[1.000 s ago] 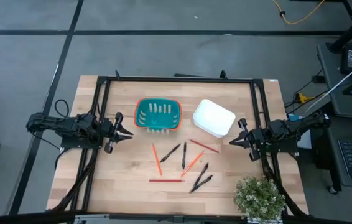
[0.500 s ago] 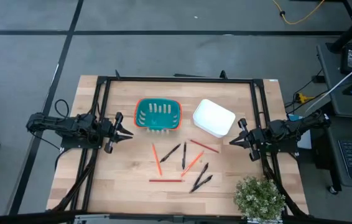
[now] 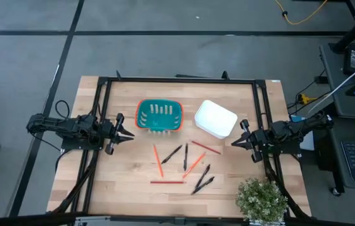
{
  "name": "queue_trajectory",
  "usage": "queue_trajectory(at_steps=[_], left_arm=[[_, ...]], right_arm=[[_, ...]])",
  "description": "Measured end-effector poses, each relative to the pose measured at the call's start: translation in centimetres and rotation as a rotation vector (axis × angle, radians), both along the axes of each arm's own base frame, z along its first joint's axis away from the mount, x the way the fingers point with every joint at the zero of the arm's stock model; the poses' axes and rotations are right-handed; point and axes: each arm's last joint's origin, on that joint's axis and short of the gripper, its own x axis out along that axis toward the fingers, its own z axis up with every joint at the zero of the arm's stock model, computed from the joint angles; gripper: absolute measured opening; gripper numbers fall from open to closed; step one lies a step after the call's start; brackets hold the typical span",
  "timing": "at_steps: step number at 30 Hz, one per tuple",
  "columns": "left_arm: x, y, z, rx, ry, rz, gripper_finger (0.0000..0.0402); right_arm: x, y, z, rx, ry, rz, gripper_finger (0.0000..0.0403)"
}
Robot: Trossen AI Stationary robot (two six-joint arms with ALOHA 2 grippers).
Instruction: Sort pens & pencils
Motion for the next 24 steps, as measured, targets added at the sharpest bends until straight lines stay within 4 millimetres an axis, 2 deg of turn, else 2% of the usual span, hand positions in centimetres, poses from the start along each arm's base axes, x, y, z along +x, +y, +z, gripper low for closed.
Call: queue_trajectory(at_steps=[5,11,16,24], left_arm=[[0.0,0.0,0.01,0.01,-0.002,0.001,0.0057],[0.0,0.0,0.01,0.126,-0.02,0.004,0.0057],[0.0,0.0,0.01,0.154,-0.024,0.004,0.0057],[0.0,0.0,0.01,0.148,-0.023,0.005,0.0057]], right_arm=[[0.0,0.0,0.0,0.0,0.0,0.0,0.0018],[0.0,0.0,0.0,0.002,0.0,0.0,0.0018],[-0.01,0.04,0.01,0.151,0.041,0.017,0.0018],[-0.01,0.02,0.22,0.178,0.025,0.014,0.0018]])
